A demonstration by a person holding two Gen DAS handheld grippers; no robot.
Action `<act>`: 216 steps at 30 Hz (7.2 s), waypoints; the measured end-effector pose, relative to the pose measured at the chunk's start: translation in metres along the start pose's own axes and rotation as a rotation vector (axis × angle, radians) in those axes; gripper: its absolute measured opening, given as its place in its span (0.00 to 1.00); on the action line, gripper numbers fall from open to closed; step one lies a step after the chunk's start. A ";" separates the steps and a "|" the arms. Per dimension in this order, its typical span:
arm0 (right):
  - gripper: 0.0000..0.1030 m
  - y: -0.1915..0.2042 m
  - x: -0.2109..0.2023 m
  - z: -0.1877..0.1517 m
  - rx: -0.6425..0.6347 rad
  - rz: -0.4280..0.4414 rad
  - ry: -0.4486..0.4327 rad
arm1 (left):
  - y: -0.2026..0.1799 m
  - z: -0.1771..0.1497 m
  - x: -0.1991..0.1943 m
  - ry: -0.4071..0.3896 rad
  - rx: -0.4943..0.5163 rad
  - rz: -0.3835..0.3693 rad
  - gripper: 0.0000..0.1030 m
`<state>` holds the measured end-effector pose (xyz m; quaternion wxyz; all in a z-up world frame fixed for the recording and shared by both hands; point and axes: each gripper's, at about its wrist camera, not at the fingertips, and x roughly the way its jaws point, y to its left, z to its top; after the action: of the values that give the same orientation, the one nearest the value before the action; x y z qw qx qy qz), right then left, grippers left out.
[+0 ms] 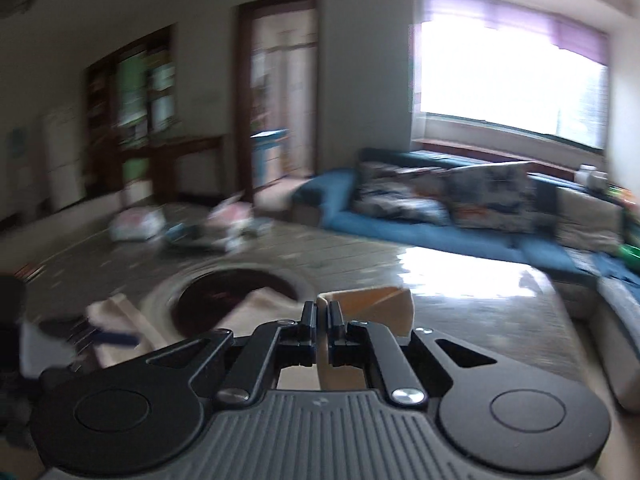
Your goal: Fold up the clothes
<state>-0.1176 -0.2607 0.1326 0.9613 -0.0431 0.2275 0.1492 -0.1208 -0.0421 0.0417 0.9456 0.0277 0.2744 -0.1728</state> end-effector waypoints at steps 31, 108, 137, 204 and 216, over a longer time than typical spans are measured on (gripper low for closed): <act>0.18 -0.009 0.001 -0.116 0.043 0.022 0.276 | -0.025 -0.022 0.012 0.072 0.099 -0.092 0.52; 0.18 0.105 0.110 -0.063 -0.278 0.341 0.262 | 0.166 -0.023 -0.001 0.056 -0.424 0.535 0.41; 0.18 -0.016 0.025 -0.098 0.066 0.073 0.150 | -0.052 0.056 -0.007 -0.136 -0.018 -0.209 0.05; 0.10 0.003 0.042 -0.107 -0.024 0.087 0.243 | 0.012 -0.004 0.021 0.043 0.095 -0.120 0.37; 0.10 -0.015 0.071 -0.105 0.049 0.041 0.233 | 0.009 0.002 0.053 0.088 0.098 -0.142 0.38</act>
<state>-0.0972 -0.2719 0.0068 0.9258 -0.0319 0.3421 0.1575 -0.0746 -0.0502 0.0146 0.9155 0.0620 0.3081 -0.2511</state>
